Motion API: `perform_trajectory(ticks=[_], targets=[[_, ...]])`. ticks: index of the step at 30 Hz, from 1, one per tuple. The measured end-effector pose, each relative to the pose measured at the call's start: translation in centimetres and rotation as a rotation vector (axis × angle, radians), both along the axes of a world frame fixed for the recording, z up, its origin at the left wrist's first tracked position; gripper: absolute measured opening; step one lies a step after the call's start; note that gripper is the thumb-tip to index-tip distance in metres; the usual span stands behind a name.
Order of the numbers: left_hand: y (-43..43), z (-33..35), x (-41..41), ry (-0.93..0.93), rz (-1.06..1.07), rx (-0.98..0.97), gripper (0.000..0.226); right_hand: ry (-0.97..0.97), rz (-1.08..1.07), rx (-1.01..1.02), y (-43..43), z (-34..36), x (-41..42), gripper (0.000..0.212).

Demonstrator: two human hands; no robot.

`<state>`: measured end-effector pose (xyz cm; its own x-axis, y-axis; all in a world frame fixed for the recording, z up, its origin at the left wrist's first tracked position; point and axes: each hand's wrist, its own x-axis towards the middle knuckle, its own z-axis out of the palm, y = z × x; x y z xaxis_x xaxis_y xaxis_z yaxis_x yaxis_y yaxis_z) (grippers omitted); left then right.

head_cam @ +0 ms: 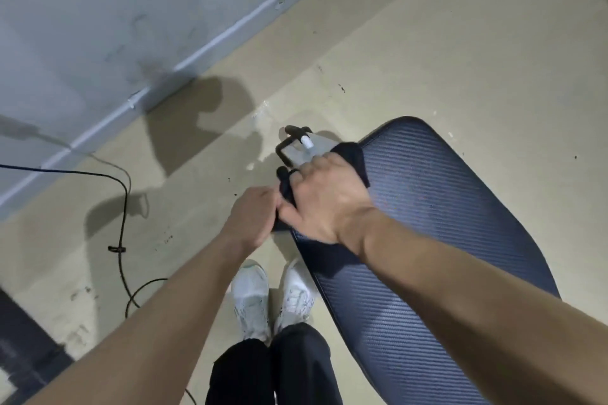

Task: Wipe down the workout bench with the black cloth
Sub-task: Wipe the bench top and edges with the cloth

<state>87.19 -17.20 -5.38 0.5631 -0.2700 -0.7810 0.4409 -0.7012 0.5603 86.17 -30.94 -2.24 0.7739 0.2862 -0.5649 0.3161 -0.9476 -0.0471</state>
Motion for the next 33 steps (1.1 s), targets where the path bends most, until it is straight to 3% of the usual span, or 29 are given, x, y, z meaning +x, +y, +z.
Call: perform_trajectory(ticks=[2, 6, 14, 19, 21, 24, 28, 33], targets=[[1.4, 1.0, -1.7, -0.041, -0.036, -0.041, 0.021, 0.030, 0.082, 0.041, 1.2, -0.1, -0.3, 0.063], [-0.8, 1.3, -1.0, 0.084, 0.264, -0.016, 0.024, 0.047, 0.141, 0.098, -1.8, 0.1, 1.1, 0.064], [-11.6, 0.5, 5.6, 0.024, -0.017, -0.090, 0.039, -0.067, -0.022, 0.061, -12.2, 0.0, 3.5, 0.067], [-15.5, -0.1, 8.0, 0.062, -0.096, -0.156, 0.038, -0.003, -0.320, 0.045, -15.4, -0.1, 3.3, 0.070], [-14.4, 0.5, 8.1, 0.074, -0.115, -0.165, 0.037, -0.015, -0.394, -0.006, -14.0, 0.0, 2.6, 0.068], [-10.3, 1.1, 7.0, 0.097, -0.195, -0.102, 0.033, -0.020, -0.321, -0.046, -9.8, 0.3, 1.5, 0.069], [-3.5, 1.6, 4.2, 0.143, -0.128, -0.017, 0.022, 0.031, -0.258, 0.075, -3.4, 0.8, 0.3, 0.062], [0.3, 2.3, 2.5, 0.255, -0.055, -0.044, 0.033, 0.107, -0.210, 0.194, 0.1, 1.1, -0.5, 0.050]])
